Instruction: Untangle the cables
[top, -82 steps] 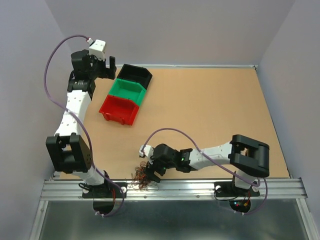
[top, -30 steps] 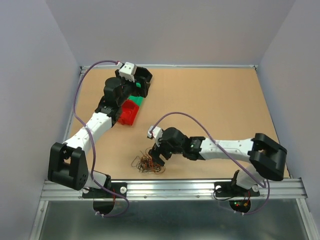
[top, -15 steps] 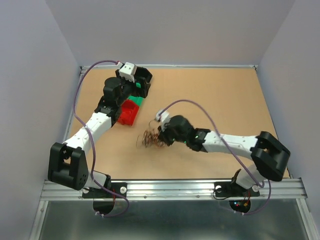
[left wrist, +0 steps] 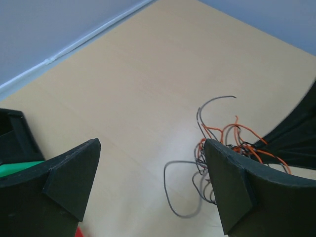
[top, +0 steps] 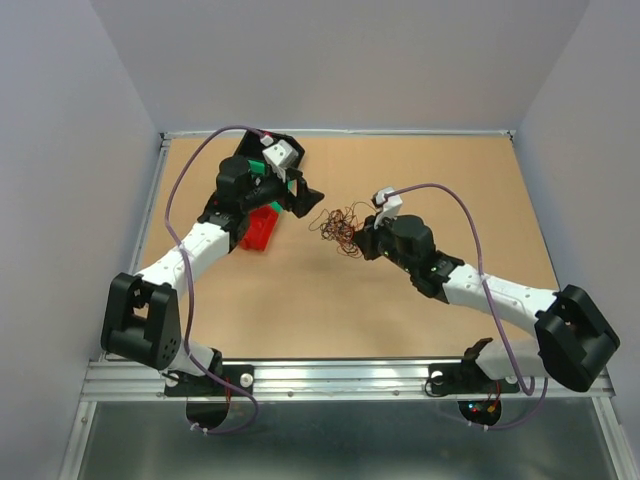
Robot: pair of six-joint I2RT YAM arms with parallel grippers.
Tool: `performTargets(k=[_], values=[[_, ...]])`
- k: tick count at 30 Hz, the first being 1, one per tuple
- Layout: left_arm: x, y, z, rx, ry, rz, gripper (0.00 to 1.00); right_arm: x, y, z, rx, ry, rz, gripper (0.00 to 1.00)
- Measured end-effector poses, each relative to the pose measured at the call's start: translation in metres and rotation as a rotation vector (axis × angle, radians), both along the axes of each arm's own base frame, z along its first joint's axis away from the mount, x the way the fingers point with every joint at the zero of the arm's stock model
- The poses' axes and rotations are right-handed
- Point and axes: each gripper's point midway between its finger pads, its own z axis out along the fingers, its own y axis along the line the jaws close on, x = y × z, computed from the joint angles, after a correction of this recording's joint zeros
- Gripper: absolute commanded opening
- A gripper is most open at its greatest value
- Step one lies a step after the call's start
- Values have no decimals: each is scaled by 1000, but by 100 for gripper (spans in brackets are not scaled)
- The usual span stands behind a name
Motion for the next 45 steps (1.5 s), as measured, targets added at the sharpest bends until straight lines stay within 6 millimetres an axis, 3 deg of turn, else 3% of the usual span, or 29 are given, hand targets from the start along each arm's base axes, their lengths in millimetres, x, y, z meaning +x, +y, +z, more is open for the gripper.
performTargets(k=[7,13,17,20,23,27,31,32,34,35,36,38,39,41,43,45], values=[[-40,-15,-13,34,-55,-219,99,1,2,-15,-23,28,2,1],[-67,-24,0,80,-176,-337,96,6,-4,-15,-23,32,-47,1],[-94,-48,4,121,-256,-410,95,7,-6,-17,-23,38,-64,1],[-109,-64,-5,158,-269,-447,91,8,-6,-21,-29,47,-68,1],[-107,-69,-17,196,-256,-431,82,8,-6,-24,-33,52,-68,1],[-92,-67,-42,257,-205,-371,80,8,-6,-24,-33,53,-67,1],[-83,-64,-57,295,-173,-328,63,7,-6,-24,-33,53,-64,1],[-81,-63,-60,302,-170,-320,48,7,-6,-24,-33,53,-63,1],[-78,-63,-64,315,-165,-307,28,7,-5,-24,-32,54,-61,1],[-78,-63,-65,320,-165,-305,4,7,-5,-24,-32,54,-61,1],[-77,-63,-66,323,-162,-302,0,7,-5,-24,-32,54,-61,1],[-78,-63,-67,325,-157,-298,0,7,-5,-24,-33,54,-60,13],[-78,-64,-67,323,-156,-297,0,7,-5,-24,-34,53,-60,42],[-78,-64,-66,319,-149,-295,0,7,-5,-24,-34,53,-61,70],[-80,-64,-63,306,-140,-290,0,8,-6,-24,-45,45,-58,82],[-81,-63,-58,294,-139,-286,0,8,-6,-24,-49,40,-53,86]])
